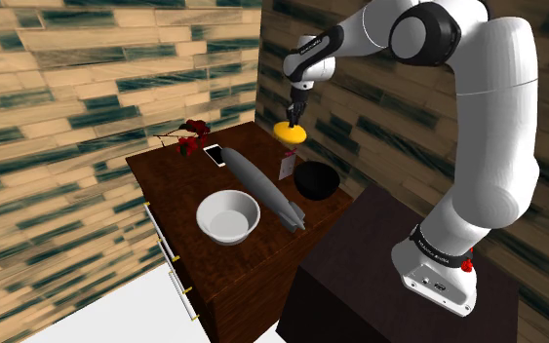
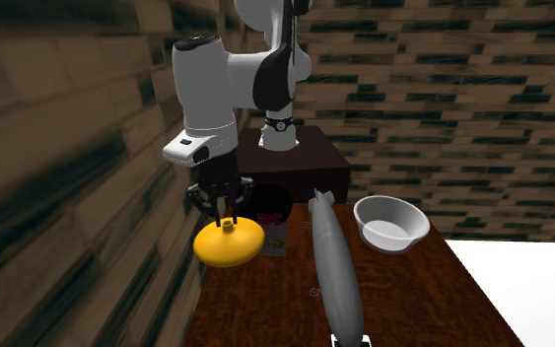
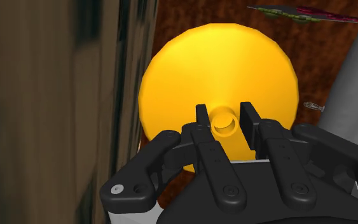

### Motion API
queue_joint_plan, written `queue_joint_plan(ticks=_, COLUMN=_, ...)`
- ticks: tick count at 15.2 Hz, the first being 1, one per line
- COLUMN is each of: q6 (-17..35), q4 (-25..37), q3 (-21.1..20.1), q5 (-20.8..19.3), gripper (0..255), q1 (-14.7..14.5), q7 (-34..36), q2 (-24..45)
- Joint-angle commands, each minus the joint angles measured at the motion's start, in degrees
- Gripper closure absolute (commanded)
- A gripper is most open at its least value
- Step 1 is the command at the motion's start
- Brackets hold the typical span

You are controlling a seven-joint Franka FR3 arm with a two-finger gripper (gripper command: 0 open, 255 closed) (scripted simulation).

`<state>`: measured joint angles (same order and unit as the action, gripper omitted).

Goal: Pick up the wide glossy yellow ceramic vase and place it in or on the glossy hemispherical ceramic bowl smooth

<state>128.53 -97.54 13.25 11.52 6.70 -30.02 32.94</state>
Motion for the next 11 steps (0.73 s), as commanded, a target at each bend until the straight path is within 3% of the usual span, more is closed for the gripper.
queue_joint_plan(ticks=1, q6=-1.12, q4=0.09, q3=0.21, q5=-0.30, gripper=255, q1=-0.11, q7=0.17, q2=-1.06)
queue_joint_plan(ticks=8, q6=-4.79, q4=1.15, q3=0.73, q5=-1.17, gripper=255, q1=-0.42, q7=0.79, q2=-3.74)
queue_joint_plan(ticks=11, q6=-1.82, q4=-8.71, q3=1.35, q5=-2.43, gripper=255, q1=-2.07, q7=1.47, q2=-10.80)
